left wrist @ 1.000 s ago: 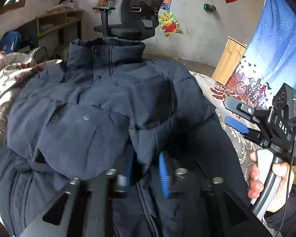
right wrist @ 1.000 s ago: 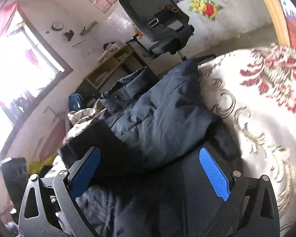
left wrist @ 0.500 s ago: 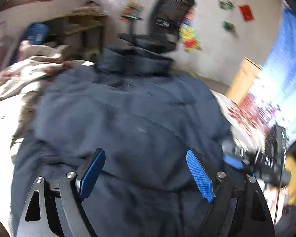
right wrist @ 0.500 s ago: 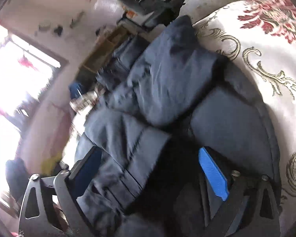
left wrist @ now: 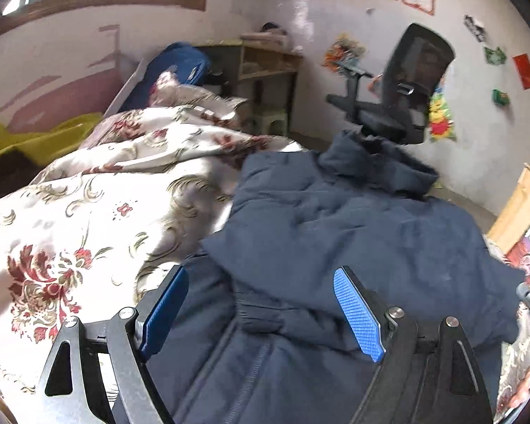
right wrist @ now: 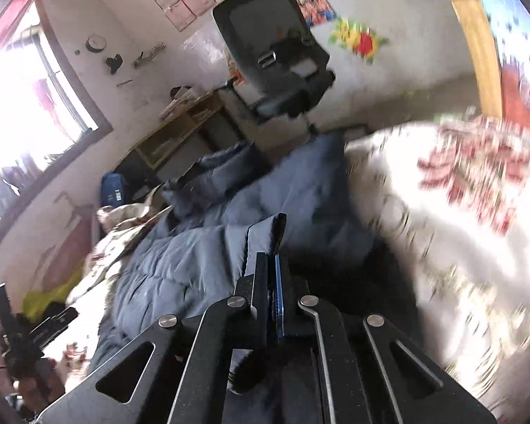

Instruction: Fold large clothes

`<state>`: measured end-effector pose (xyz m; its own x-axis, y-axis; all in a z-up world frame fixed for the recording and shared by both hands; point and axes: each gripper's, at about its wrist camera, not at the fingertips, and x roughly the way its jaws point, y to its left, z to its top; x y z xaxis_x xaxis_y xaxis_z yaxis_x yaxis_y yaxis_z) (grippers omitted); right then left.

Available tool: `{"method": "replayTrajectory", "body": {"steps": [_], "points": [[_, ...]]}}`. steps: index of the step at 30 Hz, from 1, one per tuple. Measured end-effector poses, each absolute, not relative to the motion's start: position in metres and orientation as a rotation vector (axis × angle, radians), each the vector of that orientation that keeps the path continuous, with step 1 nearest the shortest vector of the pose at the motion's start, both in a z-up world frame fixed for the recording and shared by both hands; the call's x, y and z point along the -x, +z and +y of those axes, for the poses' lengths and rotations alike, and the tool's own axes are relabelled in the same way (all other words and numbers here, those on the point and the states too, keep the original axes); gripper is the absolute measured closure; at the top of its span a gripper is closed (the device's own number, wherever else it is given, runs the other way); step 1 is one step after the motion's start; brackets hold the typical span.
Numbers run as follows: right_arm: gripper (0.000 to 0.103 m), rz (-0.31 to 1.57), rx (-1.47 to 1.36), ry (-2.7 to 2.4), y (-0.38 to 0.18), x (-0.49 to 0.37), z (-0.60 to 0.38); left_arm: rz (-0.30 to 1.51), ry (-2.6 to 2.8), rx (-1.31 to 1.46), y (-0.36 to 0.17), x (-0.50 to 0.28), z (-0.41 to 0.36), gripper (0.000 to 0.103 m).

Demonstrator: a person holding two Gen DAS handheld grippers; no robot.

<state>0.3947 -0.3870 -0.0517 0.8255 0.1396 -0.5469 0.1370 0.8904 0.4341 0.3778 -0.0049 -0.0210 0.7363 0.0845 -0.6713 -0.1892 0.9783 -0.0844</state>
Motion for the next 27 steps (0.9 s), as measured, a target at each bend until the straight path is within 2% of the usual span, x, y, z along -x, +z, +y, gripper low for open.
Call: {"method": "replayTrajectory", "body": {"steps": [2, 5, 6, 7, 8, 9, 10, 16, 17, 18, 21, 27], "points": [[0.099, 0.635, -0.437, -0.071, -0.053, -0.399, -0.383, 0.751, 0.168, 0.143, -0.028, -0.387, -0.004, 0.02], [0.093, 0.632, -0.353, -0.145, -0.052, -0.404, -0.376, 0.784, 0.146, 0.153, -0.039, -0.398, -0.007, 0.02], [0.088, 0.62, -0.345, -0.131, -0.049, -0.398, -0.378, 0.793, 0.134, 0.159, -0.041, -0.402, -0.009, 0.02], [0.074, 0.608, -0.329, -0.114, -0.046, -0.396, -0.376, 0.798, 0.115, 0.164, -0.044, -0.405, -0.013, 0.02], [0.067, 0.598, -0.307, -0.086, -0.043, -0.397, -0.37, 0.798, 0.092, 0.167, -0.046, -0.409, -0.017, 0.02], [0.055, 0.594, -0.278, -0.031, -0.041, -0.398, -0.361, 0.797, 0.076, 0.165, -0.047, -0.411, -0.022, 0.02], [0.053, 0.602, -0.24, 0.026, -0.041, -0.398, -0.35, 0.798, 0.055, 0.161, -0.048, -0.414, -0.027, 0.02], [0.053, 0.785, -0.11, 0.207, -0.076, -0.424, -0.307, 0.907, -0.001, 0.107, -0.078, -0.436, -0.053, 0.02], [0.053, 0.818, -0.098, 0.202, -0.084, -0.428, -0.303, 0.936, 0.003, 0.1, -0.086, -0.439, -0.054, 0.019], [0.053, 0.852, -0.092, 0.201, -0.096, -0.434, -0.303, 0.948, 0.007, 0.098, -0.09, -0.44, -0.055, 0.013], [0.053, 0.869, -0.123, 0.213, -0.106, -0.437, -0.308, 0.975, 0.02, 0.1, -0.103, -0.442, -0.054, 0.008], [0.052, 0.875, -0.098, 0.219, -0.111, -0.437, -0.307, 0.964, 0.042, 0.042, -0.111, -0.44, -0.062, 0.006]]}}
